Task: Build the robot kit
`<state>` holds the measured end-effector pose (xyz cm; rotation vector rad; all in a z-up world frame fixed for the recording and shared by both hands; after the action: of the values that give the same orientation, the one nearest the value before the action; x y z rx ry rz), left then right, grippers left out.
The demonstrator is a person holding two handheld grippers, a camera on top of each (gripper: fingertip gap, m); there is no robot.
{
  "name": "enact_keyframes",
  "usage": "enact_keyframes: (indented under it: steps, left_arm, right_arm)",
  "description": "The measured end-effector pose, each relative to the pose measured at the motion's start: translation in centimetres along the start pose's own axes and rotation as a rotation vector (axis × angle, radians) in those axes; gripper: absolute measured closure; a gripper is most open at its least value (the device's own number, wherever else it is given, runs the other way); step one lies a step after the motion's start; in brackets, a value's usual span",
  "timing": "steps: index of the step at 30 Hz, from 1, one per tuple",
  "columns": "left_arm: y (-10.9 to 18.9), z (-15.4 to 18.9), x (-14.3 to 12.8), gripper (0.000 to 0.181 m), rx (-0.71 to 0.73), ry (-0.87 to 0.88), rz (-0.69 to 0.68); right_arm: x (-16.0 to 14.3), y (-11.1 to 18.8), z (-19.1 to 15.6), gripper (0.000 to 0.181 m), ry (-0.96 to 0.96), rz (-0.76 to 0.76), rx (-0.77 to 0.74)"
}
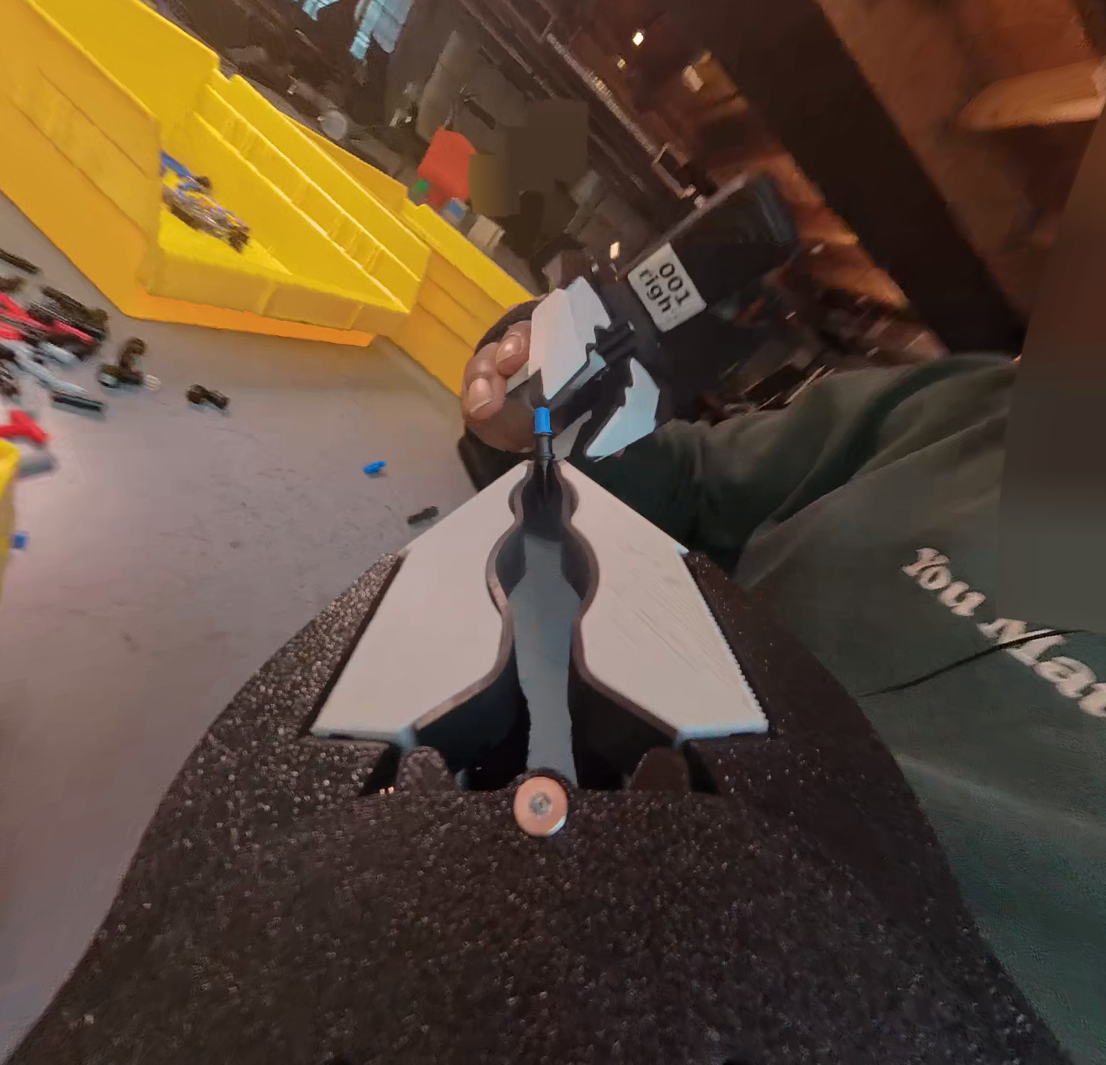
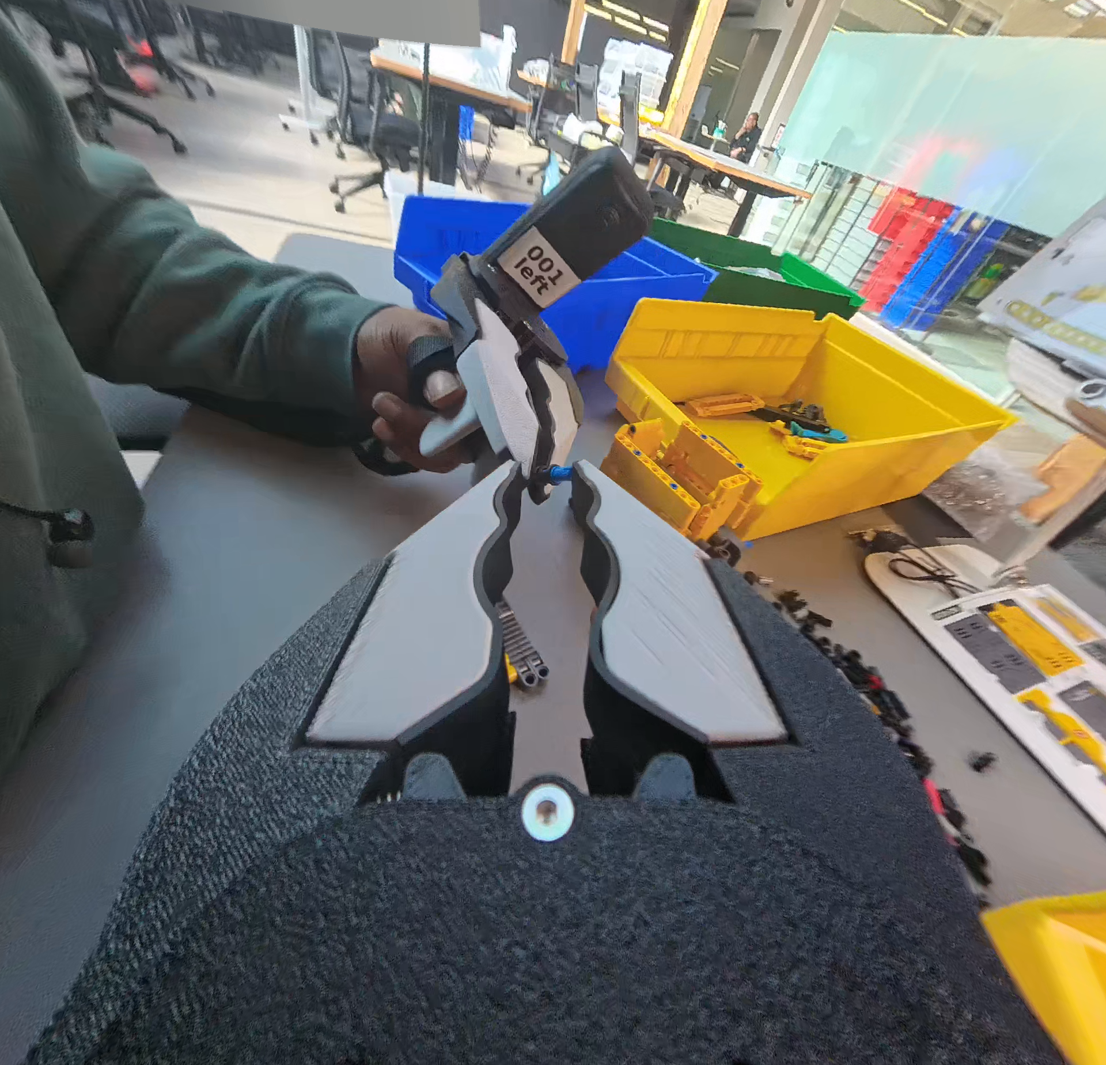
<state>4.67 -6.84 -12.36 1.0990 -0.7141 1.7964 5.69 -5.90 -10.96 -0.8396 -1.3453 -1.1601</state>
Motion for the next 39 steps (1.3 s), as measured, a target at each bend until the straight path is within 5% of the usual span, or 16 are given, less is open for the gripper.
enact_keyframes:
  steps: [3, 7, 39]
  left_arm:
    - [0.2, -0.4, 0.2, 0.179, 0.147, -0.284, -0.097]
    - [0.3, -1.1, -1.2, 0.179, 0.225, -0.404, -0.197]
    - [-0.3, -1.4, -3.8, 0.179, 0.203, -0.473, -0.334]
  right_arm:
    - [-0.6, 0.1, 1.1, 0.164, -0.138, 0.032, 0.035]
    - [-1.4, -0.4, 0.5, 0.164, -0.142, -0.015, 0.085]
    - [-5.4, 0.0, -0.6, 0.176, -0.045, -0.155, 0.151]
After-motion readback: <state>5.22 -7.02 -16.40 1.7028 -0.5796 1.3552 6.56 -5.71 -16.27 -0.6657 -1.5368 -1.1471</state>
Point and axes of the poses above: each gripper's, where its closed fingertips meet, y back along the fingers, x out of its top, z = x × y across the jaws, the point moved 1 cm from there along y, back along the fingers, and after that the axes turned 8 degrees about -y, right-handed, at the moved point
